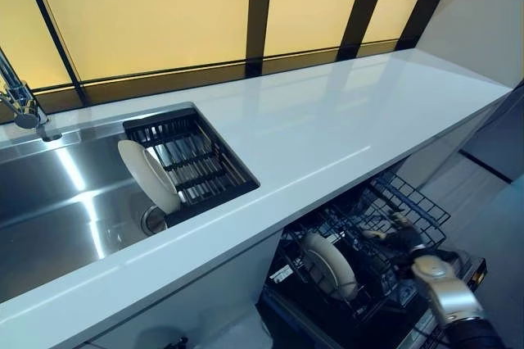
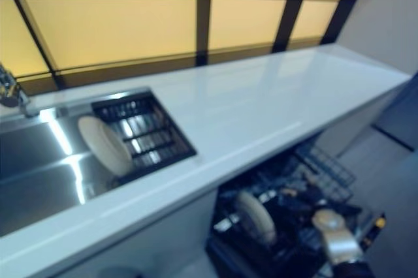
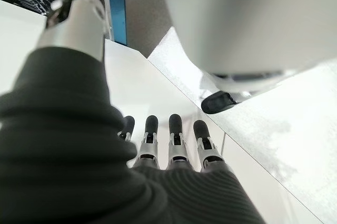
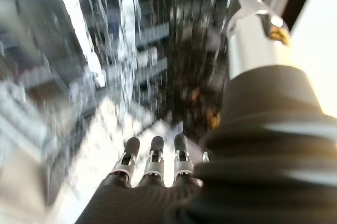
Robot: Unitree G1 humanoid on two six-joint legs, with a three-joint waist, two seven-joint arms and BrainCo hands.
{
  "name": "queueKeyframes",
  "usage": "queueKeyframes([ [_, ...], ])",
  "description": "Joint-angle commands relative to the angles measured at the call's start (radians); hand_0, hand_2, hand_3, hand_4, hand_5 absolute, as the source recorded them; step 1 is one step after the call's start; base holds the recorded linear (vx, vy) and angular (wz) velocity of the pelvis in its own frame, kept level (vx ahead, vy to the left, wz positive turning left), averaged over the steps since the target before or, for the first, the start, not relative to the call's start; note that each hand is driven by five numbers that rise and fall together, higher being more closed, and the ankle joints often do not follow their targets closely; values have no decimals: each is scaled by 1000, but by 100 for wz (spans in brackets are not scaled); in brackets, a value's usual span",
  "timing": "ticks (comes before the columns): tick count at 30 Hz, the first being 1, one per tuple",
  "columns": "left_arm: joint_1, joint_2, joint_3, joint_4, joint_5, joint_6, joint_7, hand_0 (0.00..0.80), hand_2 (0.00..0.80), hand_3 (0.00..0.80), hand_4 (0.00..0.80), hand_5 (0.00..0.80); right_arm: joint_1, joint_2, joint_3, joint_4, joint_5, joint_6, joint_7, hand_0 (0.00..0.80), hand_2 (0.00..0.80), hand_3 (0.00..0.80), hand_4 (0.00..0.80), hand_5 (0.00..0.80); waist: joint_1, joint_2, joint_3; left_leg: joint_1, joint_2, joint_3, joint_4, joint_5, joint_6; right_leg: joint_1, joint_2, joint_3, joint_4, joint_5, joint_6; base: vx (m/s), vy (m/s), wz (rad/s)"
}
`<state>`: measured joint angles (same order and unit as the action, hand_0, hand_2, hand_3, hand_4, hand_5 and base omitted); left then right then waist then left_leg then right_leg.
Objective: Take plates into dishwasher
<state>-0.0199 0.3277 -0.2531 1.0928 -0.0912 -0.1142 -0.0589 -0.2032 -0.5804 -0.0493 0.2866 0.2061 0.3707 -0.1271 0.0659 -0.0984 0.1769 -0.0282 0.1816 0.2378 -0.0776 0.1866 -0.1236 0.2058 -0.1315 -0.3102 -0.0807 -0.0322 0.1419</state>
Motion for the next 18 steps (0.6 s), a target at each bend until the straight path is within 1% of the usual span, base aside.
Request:
queueKeyframes([
  [1,-43,16,1,34,36,-15,-5,0,0,0,0,0,-87,-97,-63,26,108,-35,-80,0,0,0,0,0,-1,2,-30,-26,-10,23,4,-35,35,-69,52,39,100,11,-64,-4,-51,1],
  [2,-41,21,2,35,35,-14,-3,0,0,0,0,0,-92,-110,-87,28,149,-45,-93,0,0,0,0,0,-3,-2,-31,-23,-7,23,3,-36,35,-68,54,41,99,11,-65,3,-38,0],
  [6,-45,25,-1,39,22,-16,-4,0,0,0,0,0,-111,-144,-127,7,193,-90,-115,0,0,0,0,0,-10,-3,-37,-21,-5,22,2,-38,35,-67,57,47,101,7,-67,2,-8,0],
  [10,-44,17,-5,36,7,-17,1,0,0,0,0,0,-133,-171,-156,-70,208,-135,-132,0,0,0,0,0,-17,1,-44,-25,-7,24,3,-36,34,-64,56,56,100,1,-69,0,0,0],
  [12,-43,13,-3,34,0,-16,1,0,0,0,0,0,-136,-170,-164,-117,213,-150,-135,0,0,0,0,0,-21,5,-47,-27,-7,26,3,-36,33,-64,55,59,100,-2,-69,-10,46,-1],
  [13,-39,8,-2,36,-3,-21,1,0,0,0,0,0,-137,-167,-169,-159,213,-171,-135,0,0,0,0,0,-23,9,-49,-31,-9,28,3,-35,33,-62,55,63,98,-4,-70,-15,64,-2],
  [18,-26,-4,4,48,-12,-34,4,0,0,0,0,0,-138,-169,-170,-256,192,-213,-115,0,0,0,0,0,-29,16,-57,-36,-13,34,3,-34,33,-58,50,66,93,-9,-70,-6,51,-1],
])
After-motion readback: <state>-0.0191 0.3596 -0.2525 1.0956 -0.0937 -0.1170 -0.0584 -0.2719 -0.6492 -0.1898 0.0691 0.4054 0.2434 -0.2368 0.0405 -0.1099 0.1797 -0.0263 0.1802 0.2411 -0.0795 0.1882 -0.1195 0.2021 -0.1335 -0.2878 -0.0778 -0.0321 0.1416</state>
